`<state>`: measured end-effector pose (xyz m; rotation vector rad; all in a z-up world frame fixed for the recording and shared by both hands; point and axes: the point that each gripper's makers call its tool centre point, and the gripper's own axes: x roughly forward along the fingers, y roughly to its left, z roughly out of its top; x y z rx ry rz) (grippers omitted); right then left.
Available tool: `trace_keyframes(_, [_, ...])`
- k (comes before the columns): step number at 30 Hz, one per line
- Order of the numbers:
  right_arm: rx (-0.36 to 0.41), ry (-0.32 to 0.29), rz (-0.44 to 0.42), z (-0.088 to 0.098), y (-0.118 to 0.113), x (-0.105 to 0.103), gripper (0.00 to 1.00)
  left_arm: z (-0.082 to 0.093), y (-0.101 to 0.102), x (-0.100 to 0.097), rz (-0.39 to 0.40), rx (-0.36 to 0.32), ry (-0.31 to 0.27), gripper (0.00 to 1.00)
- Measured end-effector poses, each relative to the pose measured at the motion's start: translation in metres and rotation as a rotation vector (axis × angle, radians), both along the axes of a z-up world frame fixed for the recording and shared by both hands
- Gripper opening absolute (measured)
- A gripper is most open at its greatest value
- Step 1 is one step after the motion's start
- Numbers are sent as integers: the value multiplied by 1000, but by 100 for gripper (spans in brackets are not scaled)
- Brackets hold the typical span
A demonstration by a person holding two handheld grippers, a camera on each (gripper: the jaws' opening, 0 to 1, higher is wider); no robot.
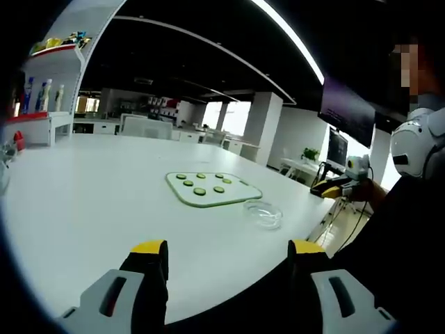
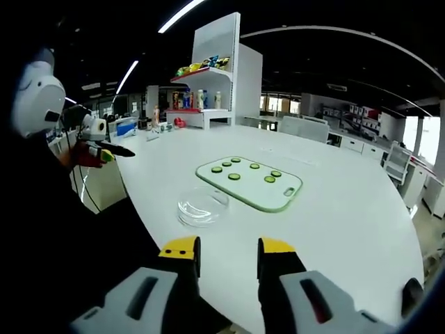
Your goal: Open the petri dish lid, add cucumber slices into the petri dish, and close the lid
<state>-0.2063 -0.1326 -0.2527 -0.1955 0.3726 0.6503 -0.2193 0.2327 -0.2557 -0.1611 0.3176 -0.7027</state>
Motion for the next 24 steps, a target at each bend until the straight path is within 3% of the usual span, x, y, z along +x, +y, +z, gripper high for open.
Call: trace_keyframes(24, [-3,2,-3,0,-6,-1,32,6,-8,2,-21,24,-8,69])
